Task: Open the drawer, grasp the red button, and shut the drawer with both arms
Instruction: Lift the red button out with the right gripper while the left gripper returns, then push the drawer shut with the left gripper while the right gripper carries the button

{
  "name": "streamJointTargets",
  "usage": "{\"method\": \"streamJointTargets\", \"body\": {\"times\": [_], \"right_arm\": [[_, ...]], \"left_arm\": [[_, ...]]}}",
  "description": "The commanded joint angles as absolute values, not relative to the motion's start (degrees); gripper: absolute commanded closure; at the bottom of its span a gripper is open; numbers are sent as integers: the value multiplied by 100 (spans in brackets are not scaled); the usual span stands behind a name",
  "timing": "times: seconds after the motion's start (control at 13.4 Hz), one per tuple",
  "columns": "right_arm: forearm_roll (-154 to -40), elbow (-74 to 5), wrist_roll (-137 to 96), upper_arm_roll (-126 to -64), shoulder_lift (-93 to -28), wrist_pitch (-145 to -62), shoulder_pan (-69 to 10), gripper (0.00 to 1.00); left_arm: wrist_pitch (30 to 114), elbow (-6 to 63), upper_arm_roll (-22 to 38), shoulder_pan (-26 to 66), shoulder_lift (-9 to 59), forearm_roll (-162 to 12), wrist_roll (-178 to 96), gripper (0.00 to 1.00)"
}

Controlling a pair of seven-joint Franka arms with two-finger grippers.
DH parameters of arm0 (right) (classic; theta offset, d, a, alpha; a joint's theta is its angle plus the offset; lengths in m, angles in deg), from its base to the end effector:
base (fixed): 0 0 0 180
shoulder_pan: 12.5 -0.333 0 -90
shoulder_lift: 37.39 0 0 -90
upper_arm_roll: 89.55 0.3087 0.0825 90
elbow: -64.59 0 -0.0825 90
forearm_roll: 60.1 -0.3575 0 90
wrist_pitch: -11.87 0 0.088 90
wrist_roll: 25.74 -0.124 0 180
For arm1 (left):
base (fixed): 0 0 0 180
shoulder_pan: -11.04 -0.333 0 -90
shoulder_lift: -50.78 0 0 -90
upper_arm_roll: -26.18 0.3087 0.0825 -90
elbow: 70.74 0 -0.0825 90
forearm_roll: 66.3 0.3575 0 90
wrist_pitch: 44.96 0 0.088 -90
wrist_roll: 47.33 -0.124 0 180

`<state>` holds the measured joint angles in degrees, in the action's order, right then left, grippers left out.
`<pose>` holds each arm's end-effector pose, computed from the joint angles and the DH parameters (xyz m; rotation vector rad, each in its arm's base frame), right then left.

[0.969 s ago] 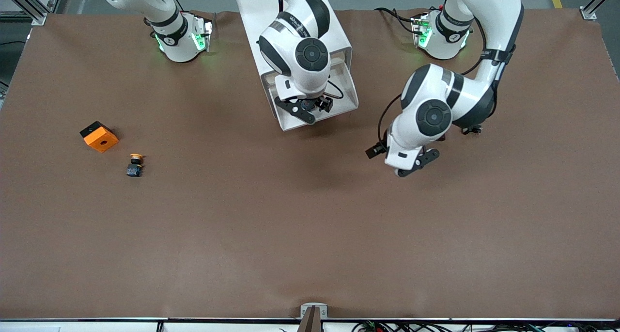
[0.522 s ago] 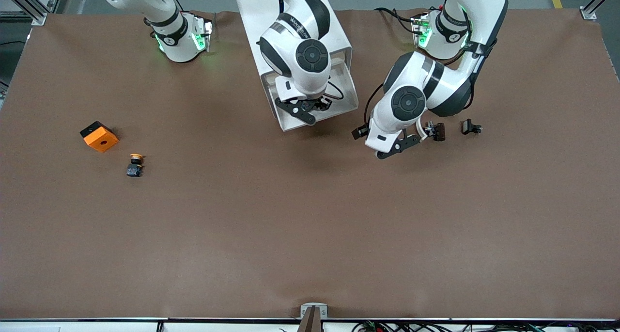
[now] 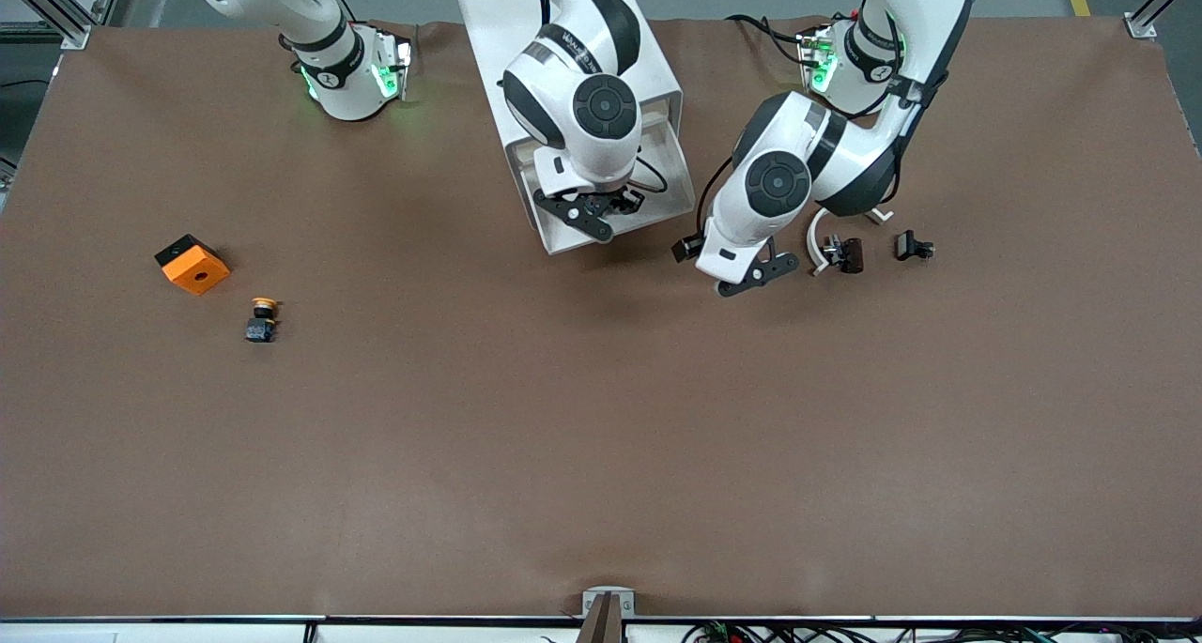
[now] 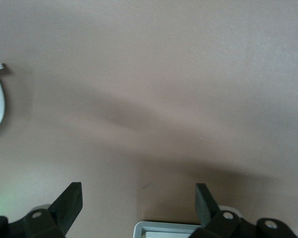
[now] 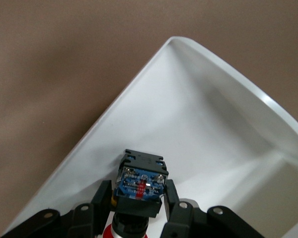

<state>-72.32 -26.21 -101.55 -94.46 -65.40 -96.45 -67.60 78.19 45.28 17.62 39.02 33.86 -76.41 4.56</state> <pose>0.3874 0.5044 0.3308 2.9291 -0.7892 -0.3345 0.4395 -0.3360 0.2868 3.0484 0.5861 -0.3881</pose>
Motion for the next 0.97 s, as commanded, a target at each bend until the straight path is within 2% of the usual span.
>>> {"method": "streamJointTargets", "body": {"times": [0.0,0.22,0.52,0.89], "right_arm": [[-7355,-2270,-10045,-9438,-6543,-9256,-6542,91],[-7381,-1786,-10036,-9420,-6543,-8509,-6217,91],[-7723,-1153,-9520,-9429,-6517,-7586,-5585,91],[-7654,-1152,-7097,-9482,-6060,-6794,-4646,90]], "left_arm": [[8185,4799,1599,3890,3514,-7535,426,0],[8572,5019,1467,3899,3505,-7535,461,0],[8626,5037,1177,3881,3461,-7535,662,0],[8600,5072,676,3820,3540,-7544,1172,0]]}}
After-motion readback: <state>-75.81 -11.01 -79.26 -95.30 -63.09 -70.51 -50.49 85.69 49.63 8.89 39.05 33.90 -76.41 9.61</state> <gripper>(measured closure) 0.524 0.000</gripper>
